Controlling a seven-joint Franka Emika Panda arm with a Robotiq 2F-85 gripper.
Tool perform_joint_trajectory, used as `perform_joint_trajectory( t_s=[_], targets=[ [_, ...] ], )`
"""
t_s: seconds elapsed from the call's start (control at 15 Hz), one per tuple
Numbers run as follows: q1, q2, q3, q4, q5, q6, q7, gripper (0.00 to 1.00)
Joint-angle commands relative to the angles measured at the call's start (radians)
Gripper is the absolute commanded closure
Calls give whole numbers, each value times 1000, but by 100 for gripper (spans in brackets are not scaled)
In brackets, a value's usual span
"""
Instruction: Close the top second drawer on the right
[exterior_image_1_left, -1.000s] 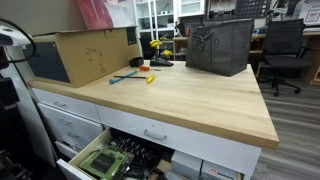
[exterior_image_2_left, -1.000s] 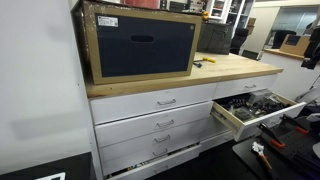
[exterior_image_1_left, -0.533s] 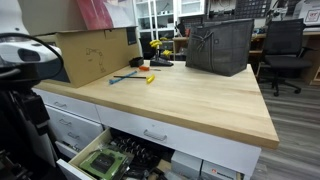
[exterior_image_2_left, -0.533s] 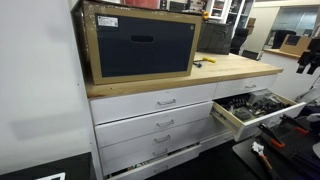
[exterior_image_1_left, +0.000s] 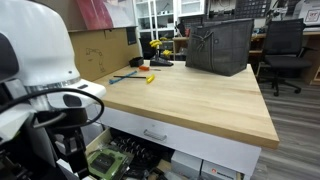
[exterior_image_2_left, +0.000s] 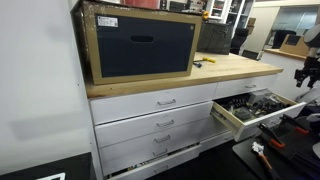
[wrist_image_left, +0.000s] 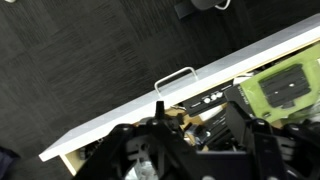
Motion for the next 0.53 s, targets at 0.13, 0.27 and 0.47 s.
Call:
perform_joint_trajectory(
  t_s=[0.13, 0.27, 0.47],
  targets=[
    [-66, 298, 7, 153, 31, 114, 162, 79],
    [-81, 355, 11, 182, 53, 147, 188, 95],
    [-100, 410, 19, 196, 75, 234, 185, 100]
  ],
)
